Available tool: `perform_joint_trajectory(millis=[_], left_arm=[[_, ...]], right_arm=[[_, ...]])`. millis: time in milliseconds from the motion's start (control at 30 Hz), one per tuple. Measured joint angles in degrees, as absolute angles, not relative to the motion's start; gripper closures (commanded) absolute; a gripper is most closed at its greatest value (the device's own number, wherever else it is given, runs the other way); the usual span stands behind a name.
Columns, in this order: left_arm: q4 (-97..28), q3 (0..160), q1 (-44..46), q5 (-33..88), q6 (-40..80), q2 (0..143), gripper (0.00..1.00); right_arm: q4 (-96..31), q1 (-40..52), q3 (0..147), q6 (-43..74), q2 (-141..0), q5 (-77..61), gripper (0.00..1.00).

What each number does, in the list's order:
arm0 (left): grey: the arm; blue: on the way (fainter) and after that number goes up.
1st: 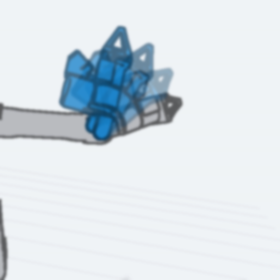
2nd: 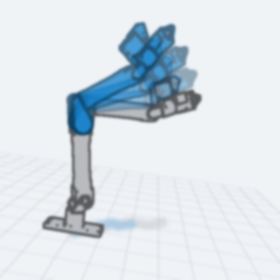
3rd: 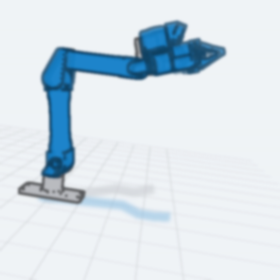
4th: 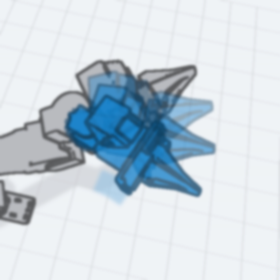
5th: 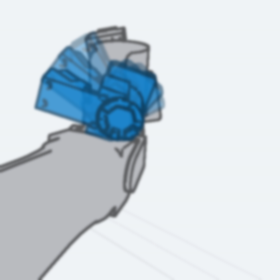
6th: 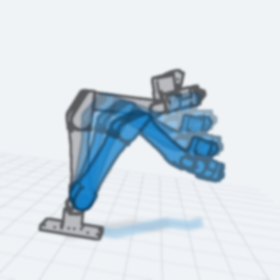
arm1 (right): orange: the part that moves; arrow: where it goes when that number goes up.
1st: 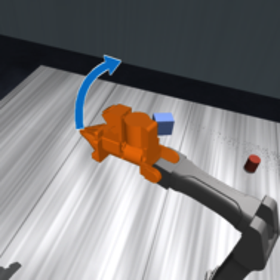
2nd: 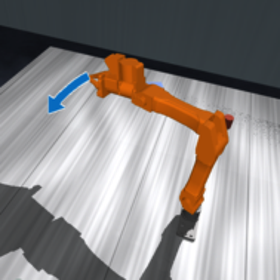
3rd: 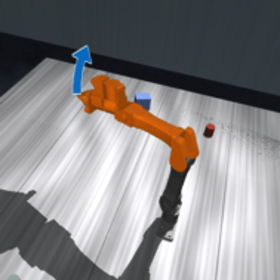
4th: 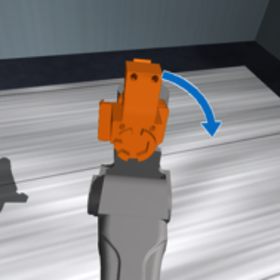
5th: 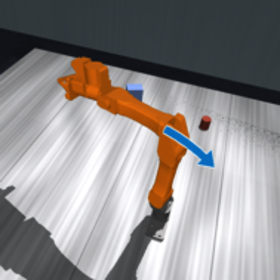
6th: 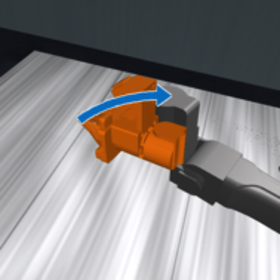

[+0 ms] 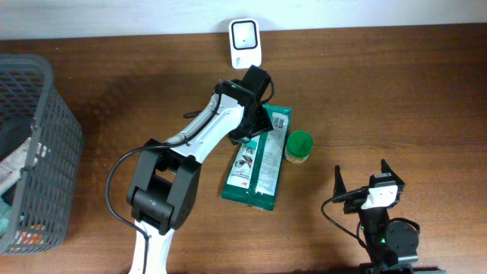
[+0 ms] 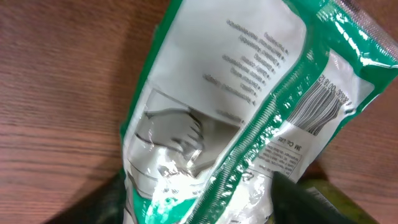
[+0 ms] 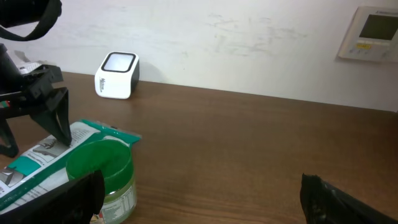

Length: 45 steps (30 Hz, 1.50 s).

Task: Scan the item barcode
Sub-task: 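Carry the packet with the left gripper and lay it beside the jar, then reach the left gripper into the basket and grasp the white Pantene tube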

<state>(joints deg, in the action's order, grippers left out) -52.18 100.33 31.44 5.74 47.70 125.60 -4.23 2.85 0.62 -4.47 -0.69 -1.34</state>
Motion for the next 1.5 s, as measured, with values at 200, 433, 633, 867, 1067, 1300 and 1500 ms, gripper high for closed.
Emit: perform_joint_trajectory(millis=[200, 433, 633, 867, 1067, 1300, 1500], left_arm=[[-59.57, 107.44, 27.7, -0.95, 34.92, 125.05, 0.01], [-71.85, 133.36, 11.77, -8.64, 19.49, 110.3, 0.0], [-81.36, 136.66, -12.95, -10.41, 12.93, 103.83, 0.0], [-76.25, 128.44, -36.93, -10.96, 13.04, 104.36, 0.0], [-59.02, 106.37, -43.48, -10.28, 7.92, 104.6, 0.01], [-30.59, 80.25, -42.98, 3.42, -29.3, 104.68, 0.01], [-22.9, 77.8, -43.44, -0.56, -41.3, 105.1, 0.01]], right_arm=[[-4.23, 2.85, 0.62, -4.49, -0.69, -1.32, 0.02], [-4.23, 2.85, 0.62, -4.49, -0.69, -1.32, 0.02], [-4.23, 2.85, 0.62, -4.49, -0.69, -1.34, 0.02], [-4.23, 2.85, 0.62, -4.51, -0.69, -1.34, 0.02], [-4.23, 2.85, 0.62, -4.47, -0.69, -1.34, 0.02], [-4.23, 2.85, 0.62, -4.47, -0.64, -1.34, 0.02], [-4.23, 2.85, 0.62, -4.49, -0.64, -1.34, 0.02]])
